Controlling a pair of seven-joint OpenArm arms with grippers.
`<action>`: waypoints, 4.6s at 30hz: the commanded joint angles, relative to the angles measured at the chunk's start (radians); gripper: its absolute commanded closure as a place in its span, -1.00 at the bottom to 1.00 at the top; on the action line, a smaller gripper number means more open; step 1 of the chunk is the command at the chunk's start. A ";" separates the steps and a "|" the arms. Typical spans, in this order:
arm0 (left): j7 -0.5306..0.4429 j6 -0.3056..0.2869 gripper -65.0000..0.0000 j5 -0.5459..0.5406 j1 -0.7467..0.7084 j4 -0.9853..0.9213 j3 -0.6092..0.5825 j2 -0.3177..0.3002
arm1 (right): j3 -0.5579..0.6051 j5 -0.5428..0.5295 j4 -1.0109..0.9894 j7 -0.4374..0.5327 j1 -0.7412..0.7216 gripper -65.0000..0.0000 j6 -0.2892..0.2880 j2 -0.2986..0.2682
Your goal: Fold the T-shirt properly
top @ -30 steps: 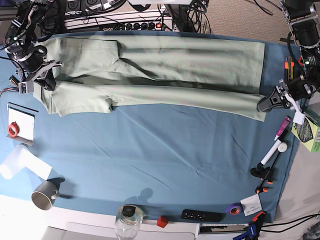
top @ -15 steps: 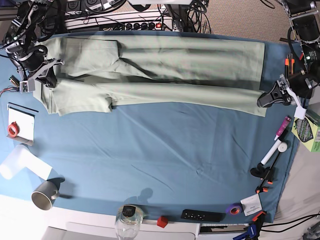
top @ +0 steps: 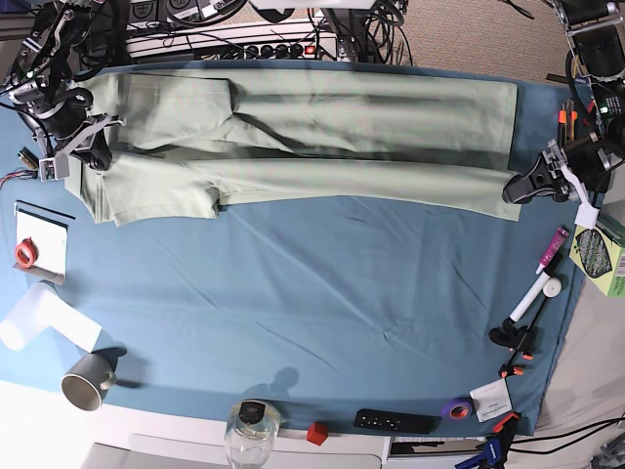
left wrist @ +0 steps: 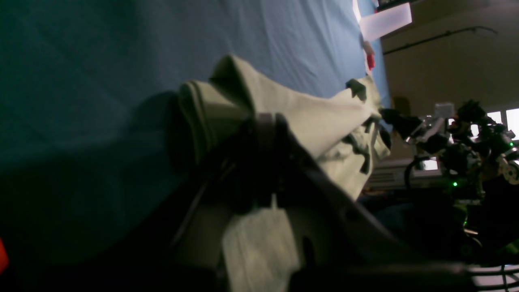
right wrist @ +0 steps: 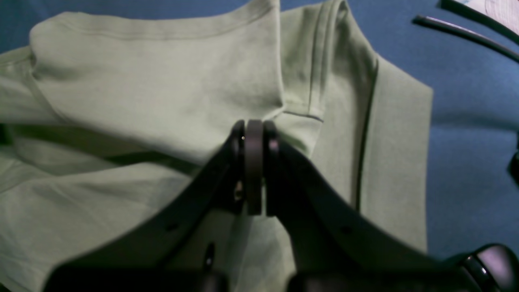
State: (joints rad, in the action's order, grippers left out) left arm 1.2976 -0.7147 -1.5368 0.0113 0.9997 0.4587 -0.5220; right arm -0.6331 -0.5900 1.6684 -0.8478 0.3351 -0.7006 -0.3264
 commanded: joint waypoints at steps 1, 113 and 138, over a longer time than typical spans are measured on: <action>0.066 0.017 1.00 0.053 -0.032 -0.011 -0.003 -0.009 | -0.010 -0.016 0.017 0.019 -0.002 1.00 0.002 -0.019; -0.311 0.090 0.34 0.628 -0.134 0.793 0.214 0.032 | 0.042 0.024 -0.253 0.024 -0.356 1.00 0.016 0.116; -0.312 0.090 0.34 0.628 -0.134 0.792 0.214 0.032 | 0.043 -0.233 0.300 -0.129 0.132 1.00 0.002 0.151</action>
State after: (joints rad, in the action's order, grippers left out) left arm 1.0084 -0.6224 -0.8871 -0.1329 1.7763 0.6662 -0.4709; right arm -0.5858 -0.8024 1.9499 -0.9974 0.4675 -0.6964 -0.1635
